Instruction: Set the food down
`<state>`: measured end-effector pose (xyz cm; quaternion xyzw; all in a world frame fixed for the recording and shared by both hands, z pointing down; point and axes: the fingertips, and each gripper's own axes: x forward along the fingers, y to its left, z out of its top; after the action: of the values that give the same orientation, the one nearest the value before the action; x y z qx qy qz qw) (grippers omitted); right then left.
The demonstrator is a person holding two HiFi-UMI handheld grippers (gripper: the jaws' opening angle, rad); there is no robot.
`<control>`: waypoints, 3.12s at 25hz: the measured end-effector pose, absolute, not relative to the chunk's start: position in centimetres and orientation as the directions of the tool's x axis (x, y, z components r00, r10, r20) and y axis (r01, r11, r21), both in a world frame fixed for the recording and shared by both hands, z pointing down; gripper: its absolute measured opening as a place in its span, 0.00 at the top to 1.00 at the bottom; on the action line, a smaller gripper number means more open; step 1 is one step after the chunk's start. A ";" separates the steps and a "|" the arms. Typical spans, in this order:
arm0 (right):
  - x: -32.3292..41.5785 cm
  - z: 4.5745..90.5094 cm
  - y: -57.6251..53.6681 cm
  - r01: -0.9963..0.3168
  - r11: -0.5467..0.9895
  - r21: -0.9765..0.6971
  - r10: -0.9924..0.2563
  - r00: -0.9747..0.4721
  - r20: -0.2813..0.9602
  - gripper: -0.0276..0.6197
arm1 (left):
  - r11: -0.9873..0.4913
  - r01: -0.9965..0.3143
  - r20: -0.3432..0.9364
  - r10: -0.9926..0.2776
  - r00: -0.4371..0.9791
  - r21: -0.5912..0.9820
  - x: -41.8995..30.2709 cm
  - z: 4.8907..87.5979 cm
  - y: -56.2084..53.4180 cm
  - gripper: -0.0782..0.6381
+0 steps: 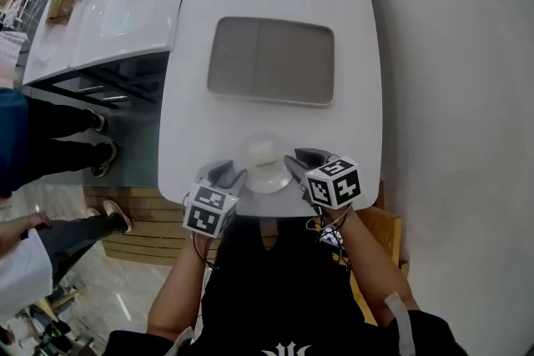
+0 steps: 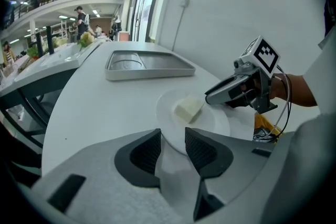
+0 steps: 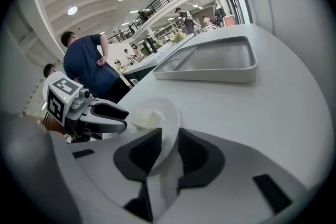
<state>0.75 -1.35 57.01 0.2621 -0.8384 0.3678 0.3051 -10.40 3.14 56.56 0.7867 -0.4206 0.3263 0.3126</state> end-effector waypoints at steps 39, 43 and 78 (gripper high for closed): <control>2.4 53.1 -5.0 -0.589 0.180 -0.788 -0.316 -0.793 0.521 0.93 | -0.508 -0.844 0.697 -0.543 0.469 0.172 -10.4 52.4 -2.0 0.72; 2.9 51.8 -6.7 -0.578 0.185 -0.794 -0.352 -0.794 0.496 0.93 | -0.521 -0.839 0.683 -0.556 0.475 0.159 -10.0 51.5 -3.9 0.72; 6.3 53.6 -23.7 -0.663 0.167 -0.730 -0.438 -0.713 0.548 0.93 | -0.580 -0.813 0.691 -0.565 0.452 0.057 -6.9 52.5 -23.1 0.77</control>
<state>6.32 -23.65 53.57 0.3639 -0.7565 0.5330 0.1055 -6.93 -23.15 52.52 0.8295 -0.4150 0.3193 0.1942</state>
